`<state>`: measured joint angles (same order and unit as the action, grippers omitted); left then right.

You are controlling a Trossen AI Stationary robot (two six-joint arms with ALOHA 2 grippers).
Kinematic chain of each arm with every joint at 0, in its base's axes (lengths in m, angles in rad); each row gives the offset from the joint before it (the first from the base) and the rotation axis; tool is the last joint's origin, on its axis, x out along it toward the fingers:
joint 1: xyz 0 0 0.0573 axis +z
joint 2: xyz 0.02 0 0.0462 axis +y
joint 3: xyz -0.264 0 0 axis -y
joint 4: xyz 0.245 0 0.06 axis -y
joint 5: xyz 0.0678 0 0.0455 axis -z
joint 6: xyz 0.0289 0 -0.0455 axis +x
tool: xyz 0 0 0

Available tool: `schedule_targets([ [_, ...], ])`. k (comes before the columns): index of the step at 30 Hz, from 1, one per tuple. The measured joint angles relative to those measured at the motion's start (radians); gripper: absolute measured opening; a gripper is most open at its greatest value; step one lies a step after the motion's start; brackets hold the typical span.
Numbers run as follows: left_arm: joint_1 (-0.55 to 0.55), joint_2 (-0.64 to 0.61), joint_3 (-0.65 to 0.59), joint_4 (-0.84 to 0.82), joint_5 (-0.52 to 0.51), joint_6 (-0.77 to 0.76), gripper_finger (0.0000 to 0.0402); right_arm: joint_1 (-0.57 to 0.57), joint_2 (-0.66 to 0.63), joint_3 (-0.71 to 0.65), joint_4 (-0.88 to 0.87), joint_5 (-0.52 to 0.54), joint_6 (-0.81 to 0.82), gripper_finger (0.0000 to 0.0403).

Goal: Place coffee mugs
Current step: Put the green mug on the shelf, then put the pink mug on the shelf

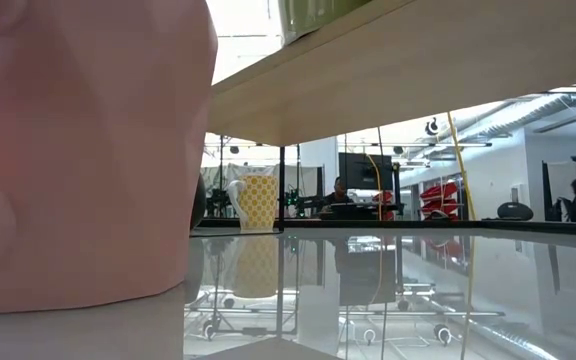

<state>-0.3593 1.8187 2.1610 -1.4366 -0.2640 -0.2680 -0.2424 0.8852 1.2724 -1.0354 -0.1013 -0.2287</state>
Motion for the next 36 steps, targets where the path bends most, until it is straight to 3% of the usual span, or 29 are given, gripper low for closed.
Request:
schedule_targets([
  [6, 0.001, 0.002, -0.131, 0.091, 0.005, 0.014, 0.0195, 0.0, -0.002, -0.023, -0.002, -0.002, 0.01, 0.0],
  [15, 0.01, 0.003, -0.321, 0.265, 0.057, 0.052, 0.0115, 0.0, -0.003, -0.024, 0.022, -0.001, -0.012, 0.0],
  [26, 0.044, 0.003, -0.336, 0.471, 0.075, 0.053, 0.0097, 0.0, -0.003, -0.024, 0.022, 0.0, -0.049, 0.0],
  [36, 0.045, 0.003, -0.336, 0.471, 0.133, 0.055, 0.0097, 0.0, -0.003, -0.024, 0.022, 0.0, -0.049, 0.0],
])
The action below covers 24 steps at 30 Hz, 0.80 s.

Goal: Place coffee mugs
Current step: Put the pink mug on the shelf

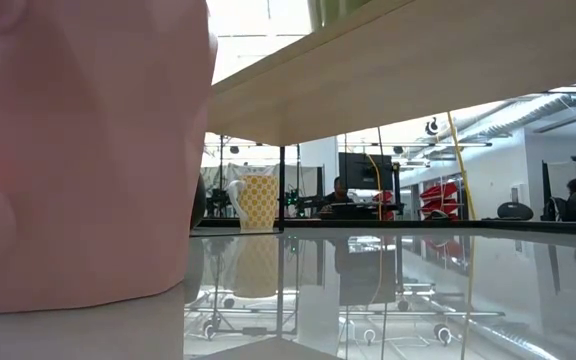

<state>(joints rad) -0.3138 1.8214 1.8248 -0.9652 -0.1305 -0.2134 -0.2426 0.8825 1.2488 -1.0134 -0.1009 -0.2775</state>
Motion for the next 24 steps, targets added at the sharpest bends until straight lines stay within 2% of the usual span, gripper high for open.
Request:
schedule_targets([
  [7, -0.002, 0.0, 0.0, -0.009, 0.044, -0.052, 0.0097, 0.0, 0.0, 0.0, -0.002, 0.0, 0.0, 0.0],
  [10, -0.001, 0.0, 0.0, -0.048, 0.049, -0.174, 0.0097, 0.0, 0.0, 0.0, -0.024, 0.0, 0.0, 0.0],
  [13, 0.001, 0.0, 0.0, -0.105, 0.11, -0.3, 0.0097, 0.0, 0.0, 0.0, -0.04, 0.0, 0.0, 0.0],
  [17, -0.02, 0.0, 0.0, -0.12, 0.177, -0.384, 0.0097, 0.0, 0.0, 0.0, -0.041, 0.0, -0.003, 0.0],
  [20, -0.043, 0.0, 0.0, -0.125, 0.186, -0.457, 0.0097, 0.0, 0.0, 0.0, -0.038, 0.0, -0.02, 0.0],
  [24, -0.074, 0.0, 0.0, -0.161, 0.186, -0.628, 0.0097, 0.0, 0.0, 0.0, -0.039, 0.001, -0.027, 0.0],
])
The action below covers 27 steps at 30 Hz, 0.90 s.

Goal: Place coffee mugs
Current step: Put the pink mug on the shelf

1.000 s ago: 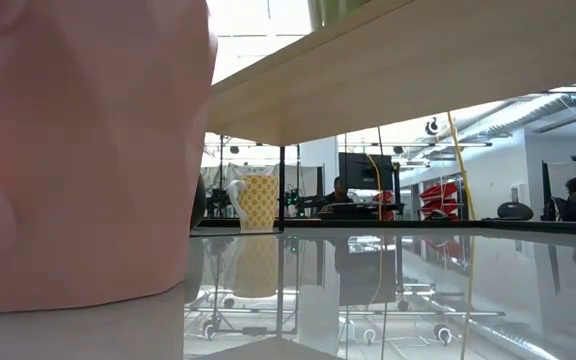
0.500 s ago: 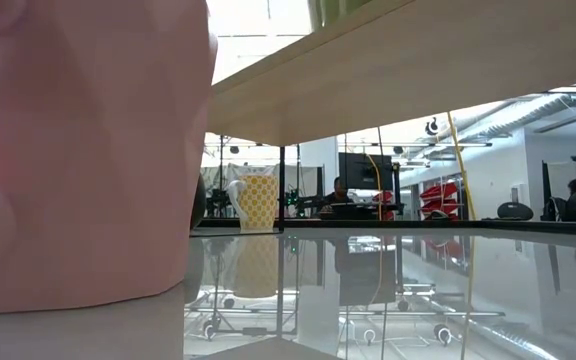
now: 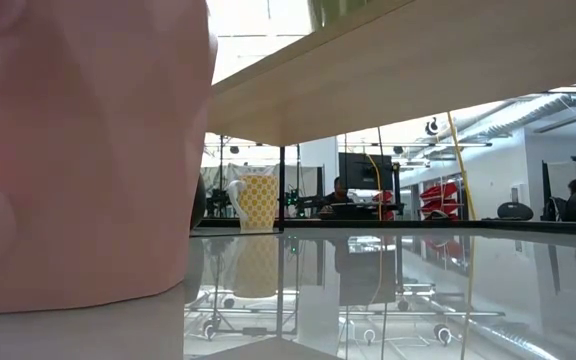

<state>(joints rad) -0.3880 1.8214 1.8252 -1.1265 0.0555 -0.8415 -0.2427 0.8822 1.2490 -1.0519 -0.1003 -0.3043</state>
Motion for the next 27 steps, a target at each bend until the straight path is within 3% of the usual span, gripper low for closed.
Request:
schedule_targets([
  [6, -0.016, 0.0, 0.0, -0.087, 0.011, -0.309, 0.0097, 0.0, 0.0, 0.0, 0.0, 0.0, -0.01, 0.0],
  [11, -0.014, -0.001, -0.016, -0.114, 0.147, -0.469, 0.0107, 0.0, 0.0, 0.0, 0.0, 0.0, -0.052, 0.0],
  [18, -0.019, -0.001, -0.143, -0.002, 0.283, -0.616, 0.0181, 0.0, 0.0, 0.0, 0.0, 0.0, -0.051, 0.0],
  [23, -0.03, 0.0, -0.212, 0.094, 0.287, -0.696, 0.0234, 0.0, 0.0, 0.0, 0.0, 0.0, -0.05, 0.0],
  [27, -0.046, 0.0, -0.268, 0.156, 0.229, -0.748, 0.0259, 0.0, 0.0, 0.0, 0.0, 0.0, -0.05, 0.0],
])
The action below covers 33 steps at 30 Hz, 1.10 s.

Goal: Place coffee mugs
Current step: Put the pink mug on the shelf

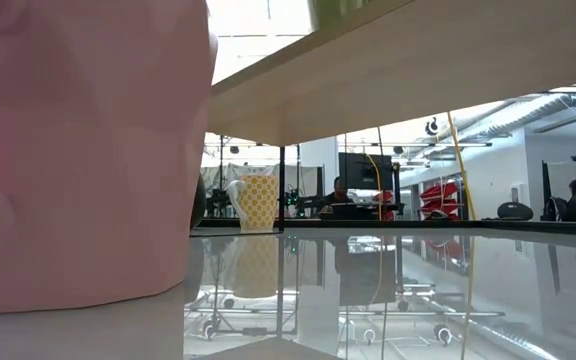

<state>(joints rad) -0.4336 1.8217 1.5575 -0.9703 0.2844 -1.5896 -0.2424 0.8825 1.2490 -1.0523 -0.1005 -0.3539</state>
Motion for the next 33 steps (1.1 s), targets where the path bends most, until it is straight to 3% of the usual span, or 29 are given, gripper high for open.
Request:
schedule_targets([
  [10, -0.033, 0.0, -0.134, 0.12, -0.032, -0.062, 0.0255, 0.0, 0.0, 0.0, 0.0, 0.0, -0.018, 0.0],
  [14, -0.043, -0.002, -0.196, 0.24, -0.033, -0.056, 0.0198, 0.0, 0.0, 0.0, 0.0, 0.0, -0.035, 0.0],
  [19, -0.056, -0.001, -0.276, 0.382, -0.033, -0.04, 0.0083, 0.0, 0.0, 0.0, 0.0, 0.0, -0.035, 0.0],
  [22, -0.054, -0.001, -0.276, 0.356, -0.044, -0.024, 0.0023, 0.0, 0.0, 0.0, 0.0, 0.0, -0.034, 0.0],
  [28, -0.05, 0.001, -0.173, 0.181, -0.08, 0.046, 0.0021, 0.0, 0.001, 0.0, 0.009, 0.0, -0.028, 0.0],
  [33, -0.042, 0.0, -0.024, -0.062, -0.081, 0.133, 0.0021, 0.0, 0.003, 0.0, 0.069, 0.0, 0.038, 0.0],
])
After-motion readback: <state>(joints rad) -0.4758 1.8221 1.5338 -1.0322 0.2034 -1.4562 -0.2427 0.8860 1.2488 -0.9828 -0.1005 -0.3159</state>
